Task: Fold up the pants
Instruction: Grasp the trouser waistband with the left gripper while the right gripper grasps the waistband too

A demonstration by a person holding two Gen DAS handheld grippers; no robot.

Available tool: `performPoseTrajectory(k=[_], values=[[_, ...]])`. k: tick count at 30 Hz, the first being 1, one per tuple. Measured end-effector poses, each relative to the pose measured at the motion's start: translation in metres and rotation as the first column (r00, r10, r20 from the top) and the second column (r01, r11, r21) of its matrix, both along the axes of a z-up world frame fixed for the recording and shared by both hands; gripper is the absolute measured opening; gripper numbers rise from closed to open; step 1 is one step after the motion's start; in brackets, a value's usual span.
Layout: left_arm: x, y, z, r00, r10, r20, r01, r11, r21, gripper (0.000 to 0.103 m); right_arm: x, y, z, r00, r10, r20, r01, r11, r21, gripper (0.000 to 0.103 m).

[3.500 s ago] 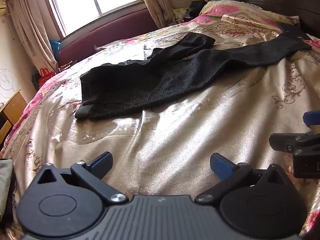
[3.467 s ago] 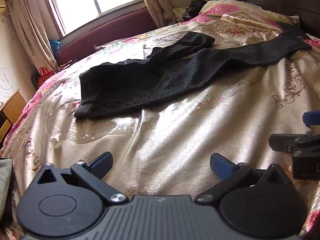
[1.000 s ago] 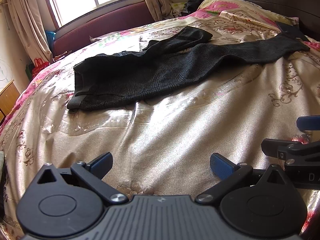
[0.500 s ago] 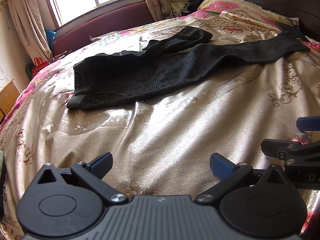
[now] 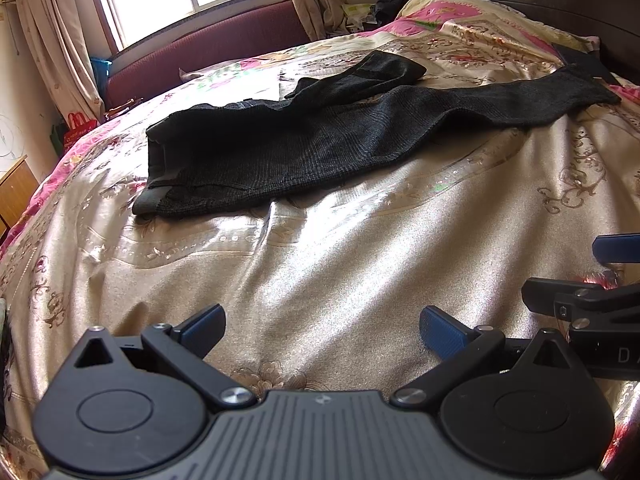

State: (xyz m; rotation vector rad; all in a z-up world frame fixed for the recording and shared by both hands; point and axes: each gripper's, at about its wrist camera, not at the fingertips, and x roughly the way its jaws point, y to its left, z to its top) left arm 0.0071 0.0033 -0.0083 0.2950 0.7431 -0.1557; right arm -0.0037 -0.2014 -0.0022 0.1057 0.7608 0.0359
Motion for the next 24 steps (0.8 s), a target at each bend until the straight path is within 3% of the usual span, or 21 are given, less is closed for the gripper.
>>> performPoseTrajectory(k=[7,13,18,24], values=[[0.000,0.002,0.007,0.998,-0.009,0.056,0.009,1.000,0.014,0.103,0.005,0.001,0.003,1.000,0.008,-0.001,-0.008,1.000,0.017,0.078],[0.034,0.026,0.015,0.997,0.039,0.066,-0.036,0.999,-0.033,0.103,0.042,0.012,0.019,0.997,0.057,0.059,-0.056,0.998,-0.026,0.078],[0.073,0.053,0.014,0.985,0.135,0.108,-0.136,0.991,0.000,0.103,0.093,0.045,0.023,0.978,0.177,0.107,-0.161,0.977,-0.140,0.078],[0.125,0.087,0.005,0.980,0.150,0.132,-0.160,0.985,0.070,0.103,0.151,0.090,0.009,0.936,0.336,0.104,-0.313,0.930,-0.191,0.078]])
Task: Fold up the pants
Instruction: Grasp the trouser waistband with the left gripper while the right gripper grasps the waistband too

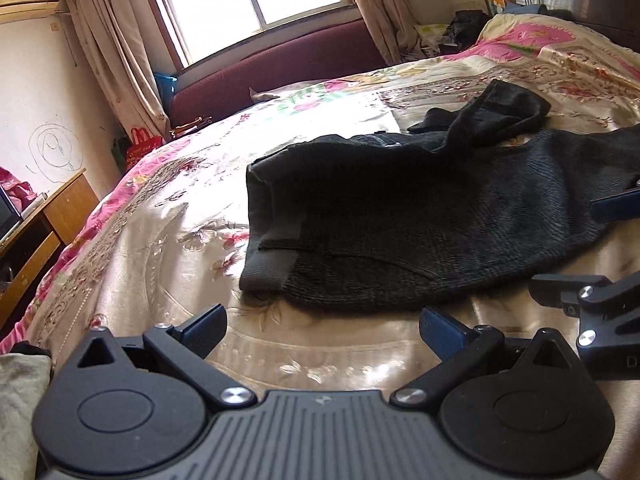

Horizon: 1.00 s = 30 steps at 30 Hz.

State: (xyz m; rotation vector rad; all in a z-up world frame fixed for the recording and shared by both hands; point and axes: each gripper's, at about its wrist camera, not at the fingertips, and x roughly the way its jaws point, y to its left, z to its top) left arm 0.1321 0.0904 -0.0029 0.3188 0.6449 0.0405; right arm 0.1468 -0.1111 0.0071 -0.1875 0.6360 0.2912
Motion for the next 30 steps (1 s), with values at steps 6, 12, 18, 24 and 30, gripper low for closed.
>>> performPoseTrajectory(k=[6,12,18,24,30], values=[[0.039,0.029,-0.021,0.998,-0.052,-0.025,0.052,0.998,-0.024,0.103,0.039,0.037,-0.027,0.997,0.083,0.001,-0.083,0.992,-0.090,0.077],[0.038,0.038,-0.015,0.985,-0.170,0.003,0.170,0.985,-0.033,0.097,0.049,0.044,-0.030,0.995,0.102,0.000,-0.102,0.993,-0.054,0.076],[0.051,0.052,-0.014,0.960,-0.278,-0.016,0.278,0.960,-0.015,0.096,0.054,0.051,-0.029,0.989,0.147,0.003,-0.146,0.985,-0.090,0.066],[0.068,0.072,-0.012,0.931,-0.363,-0.042,0.360,0.930,-0.068,0.103,0.049,0.051,-0.024,0.980,0.199,0.019,-0.196,0.974,-0.117,0.066],[0.093,0.075,-0.025,0.943,-0.328,-0.062,0.316,0.936,-0.156,0.103,0.059,0.062,-0.032,0.977,0.213,0.010,-0.210,0.966,-0.150,0.067]])
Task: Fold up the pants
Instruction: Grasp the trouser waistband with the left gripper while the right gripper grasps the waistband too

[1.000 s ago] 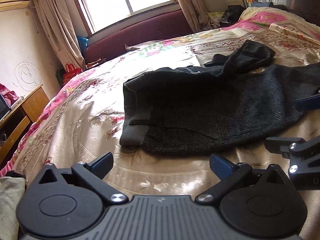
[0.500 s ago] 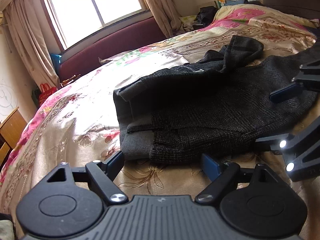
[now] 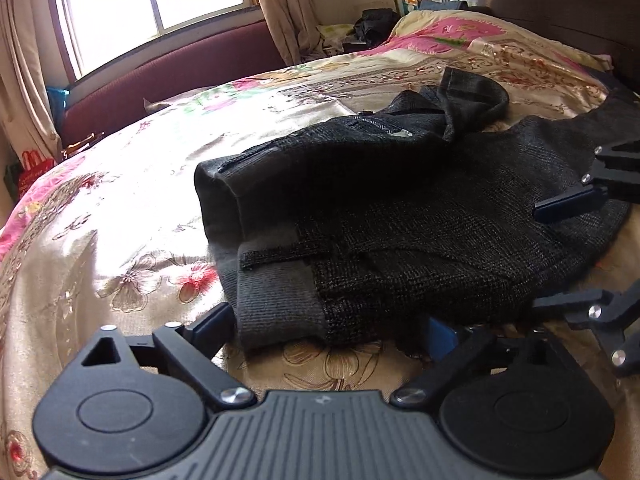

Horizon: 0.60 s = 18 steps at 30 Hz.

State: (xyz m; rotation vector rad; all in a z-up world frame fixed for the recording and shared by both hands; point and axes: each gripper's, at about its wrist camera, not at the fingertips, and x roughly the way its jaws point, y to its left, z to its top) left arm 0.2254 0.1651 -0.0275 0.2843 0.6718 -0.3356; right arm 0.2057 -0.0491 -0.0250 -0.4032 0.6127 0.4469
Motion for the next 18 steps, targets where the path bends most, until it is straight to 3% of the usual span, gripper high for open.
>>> performPoseTrajectory(k=[1,3,4,5,6,7,10,15,16,18], values=[[-0.001,0.001,0.002,1.000,0.019,-0.002,-0.019,1.000,-0.016,0.100,0.001,0.001,0.000,1.000,0.002,0.000,-0.002,1.000,0.001,0.066],[-0.003,0.004,0.002,0.999,0.034,0.002,-0.034,0.999,-0.028,0.080,0.004,-0.002,0.003,0.999,0.023,-0.036,-0.022,0.999,0.043,0.043],[-0.003,0.006,0.002,0.999,0.038,-0.001,-0.038,0.999,-0.029,0.077,0.006,-0.003,0.003,0.998,0.031,-0.058,-0.027,0.998,0.060,0.043],[-0.003,0.007,0.004,0.999,0.045,-0.006,-0.045,0.999,-0.028,0.063,0.008,-0.004,0.002,0.997,0.028,-0.068,-0.023,0.997,0.068,0.043],[-0.004,0.008,0.008,0.998,0.061,-0.005,-0.061,0.998,-0.031,0.039,0.009,-0.004,0.003,0.997,0.028,-0.072,-0.023,0.997,0.068,0.041],[-0.004,0.010,0.012,0.997,0.075,0.001,-0.075,0.997,-0.031,0.028,0.009,-0.004,0.005,0.997,0.030,-0.075,-0.024,0.997,0.070,0.040],[-0.003,0.018,0.015,0.997,0.072,0.008,-0.072,0.997,-0.035,0.027,0.005,-0.006,0.011,0.997,0.048,-0.057,-0.043,0.995,0.085,0.038],[-0.006,0.011,0.010,0.998,0.032,0.050,-0.034,0.999,0.041,0.029,0.003,0.003,0.007,0.998,0.056,-0.029,-0.055,0.997,0.059,0.048],[-0.006,0.010,0.008,0.998,0.024,0.060,-0.028,0.998,0.054,0.032,0.002,0.005,0.006,0.998,0.058,-0.023,-0.056,0.997,0.062,0.051],[-0.003,0.003,0.005,0.995,0.009,0.103,-0.020,0.994,0.104,0.054,0.005,0.010,0.004,0.999,0.045,0.005,-0.046,0.998,0.047,0.060]])
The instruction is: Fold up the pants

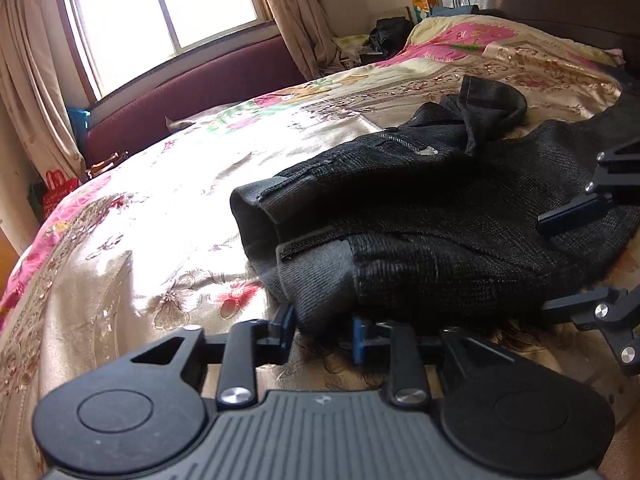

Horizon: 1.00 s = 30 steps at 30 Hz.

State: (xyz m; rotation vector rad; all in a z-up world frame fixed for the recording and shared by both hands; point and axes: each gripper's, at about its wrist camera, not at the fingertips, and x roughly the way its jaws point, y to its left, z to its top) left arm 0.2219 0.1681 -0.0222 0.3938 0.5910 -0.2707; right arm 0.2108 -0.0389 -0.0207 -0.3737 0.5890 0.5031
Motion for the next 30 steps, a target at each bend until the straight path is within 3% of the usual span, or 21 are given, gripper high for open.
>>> performPoseTrajectory(k=[2,4,5,6,8,16,22,25,27,30], values=[[0.004,-0.006,-0.003,0.999,-0.013,0.032,0.012,0.999,0.037,0.058,0.007,0.005,-0.001,1.000,-0.016,0.013,0.015,1.000,0.003,0.059],[0.009,-0.011,-0.005,1.000,0.002,0.029,-0.004,0.998,0.057,0.055,0.015,0.009,-0.001,0.999,-0.043,0.014,0.043,0.999,0.015,0.049],[0.013,-0.012,-0.005,1.000,0.014,0.017,-0.015,0.998,0.053,0.043,0.020,0.010,-0.001,0.999,-0.046,-0.017,0.047,0.998,0.038,0.033],[0.015,-0.011,-0.005,1.000,0.024,0.005,-0.024,0.998,0.049,0.037,0.022,0.011,0.000,0.997,-0.061,-0.041,0.063,0.996,0.059,0.026],[0.012,-0.008,-0.001,0.999,0.034,0.003,-0.034,0.998,0.046,0.034,0.022,0.011,0.002,0.995,-0.080,-0.059,0.084,0.994,0.077,0.023],[-0.046,0.022,0.021,0.998,0.059,-0.030,-0.057,0.997,0.057,0.033,-0.012,0.019,0.016,0.987,-0.023,-0.161,0.051,0.984,0.170,0.022],[-0.086,0.060,0.024,0.977,0.197,-0.086,-0.191,0.979,0.076,0.032,-0.052,0.060,0.021,0.968,0.093,-0.232,-0.029,0.964,0.263,0.022],[-0.102,0.068,0.023,0.964,0.248,-0.098,-0.236,0.965,0.117,0.033,-0.067,0.084,0.020,0.959,0.127,-0.253,-0.063,0.967,0.248,0.027],[-0.113,0.070,0.026,0.957,0.274,-0.098,-0.261,0.957,0.129,0.033,-0.073,0.090,0.023,0.957,0.132,-0.257,-0.069,0.968,0.240,0.038],[-0.131,0.065,0.037,0.954,0.292,-0.070,-0.283,0.952,0.121,0.034,-0.079,0.079,0.033,0.956,0.120,-0.268,-0.039,0.957,0.288,0.037]])
